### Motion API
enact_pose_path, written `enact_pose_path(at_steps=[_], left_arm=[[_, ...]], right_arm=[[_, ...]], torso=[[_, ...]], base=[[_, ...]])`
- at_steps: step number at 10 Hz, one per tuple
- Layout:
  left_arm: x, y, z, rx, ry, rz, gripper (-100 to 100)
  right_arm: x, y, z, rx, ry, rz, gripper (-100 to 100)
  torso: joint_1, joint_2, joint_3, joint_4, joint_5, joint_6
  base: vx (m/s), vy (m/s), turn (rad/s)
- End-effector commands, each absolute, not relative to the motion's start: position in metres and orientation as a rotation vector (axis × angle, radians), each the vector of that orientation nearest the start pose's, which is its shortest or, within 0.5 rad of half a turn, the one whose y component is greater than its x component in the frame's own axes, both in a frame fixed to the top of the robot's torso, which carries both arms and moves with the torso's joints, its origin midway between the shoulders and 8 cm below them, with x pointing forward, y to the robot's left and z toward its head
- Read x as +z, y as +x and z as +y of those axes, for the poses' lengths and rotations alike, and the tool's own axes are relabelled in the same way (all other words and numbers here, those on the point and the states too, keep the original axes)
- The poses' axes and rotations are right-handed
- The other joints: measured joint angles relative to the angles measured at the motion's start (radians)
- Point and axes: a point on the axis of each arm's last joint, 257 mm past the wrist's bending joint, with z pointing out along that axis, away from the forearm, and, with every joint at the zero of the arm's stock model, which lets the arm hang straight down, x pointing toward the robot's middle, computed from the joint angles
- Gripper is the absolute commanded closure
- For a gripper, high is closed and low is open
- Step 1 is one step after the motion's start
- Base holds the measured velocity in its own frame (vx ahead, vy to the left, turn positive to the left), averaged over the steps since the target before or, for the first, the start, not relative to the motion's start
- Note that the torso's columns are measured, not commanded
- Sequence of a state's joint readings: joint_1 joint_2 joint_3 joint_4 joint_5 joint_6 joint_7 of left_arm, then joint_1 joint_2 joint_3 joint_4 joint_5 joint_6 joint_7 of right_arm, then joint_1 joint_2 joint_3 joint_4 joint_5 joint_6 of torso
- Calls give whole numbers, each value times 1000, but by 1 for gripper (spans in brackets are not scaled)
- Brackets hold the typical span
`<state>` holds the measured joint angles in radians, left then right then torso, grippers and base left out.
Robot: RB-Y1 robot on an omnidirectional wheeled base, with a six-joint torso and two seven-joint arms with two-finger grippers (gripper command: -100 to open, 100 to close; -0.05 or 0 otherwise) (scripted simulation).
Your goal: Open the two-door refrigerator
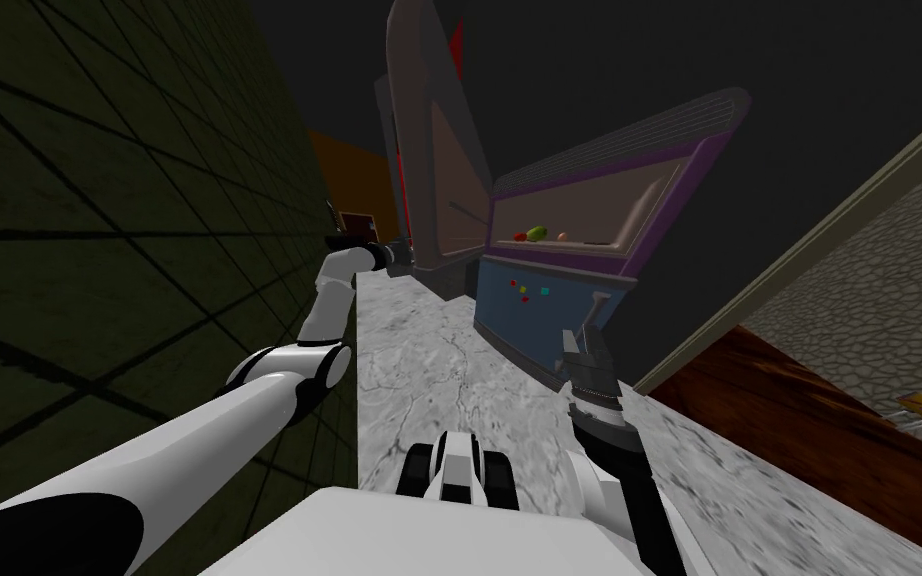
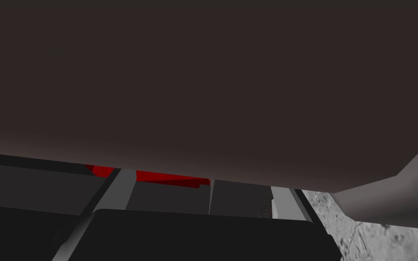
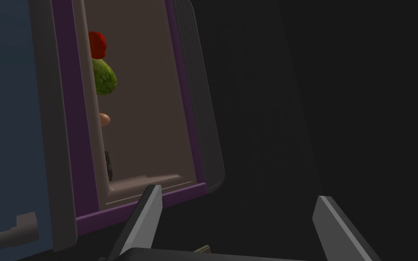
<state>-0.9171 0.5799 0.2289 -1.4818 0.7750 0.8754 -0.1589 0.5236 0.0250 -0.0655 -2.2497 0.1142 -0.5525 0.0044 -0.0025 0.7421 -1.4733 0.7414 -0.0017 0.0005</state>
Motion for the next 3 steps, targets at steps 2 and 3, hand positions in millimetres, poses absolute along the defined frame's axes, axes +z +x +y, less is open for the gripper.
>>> enact_pose_path(at_steps=[2, 3], left_arm=[[168, 658, 268, -1456, -1058, 1365, 0], [167, 659, 267, -1455, -1059, 1367, 0]], right_arm=[[13, 338, -291, 1155, 592, 663, 0], [13, 338, -291, 1155, 592, 663, 0]], torso=[[2, -2, -1, -1, 1, -1], [3, -2, -1, -2, 1, -1]], base=[[0, 0, 0], [0, 0, 0]])
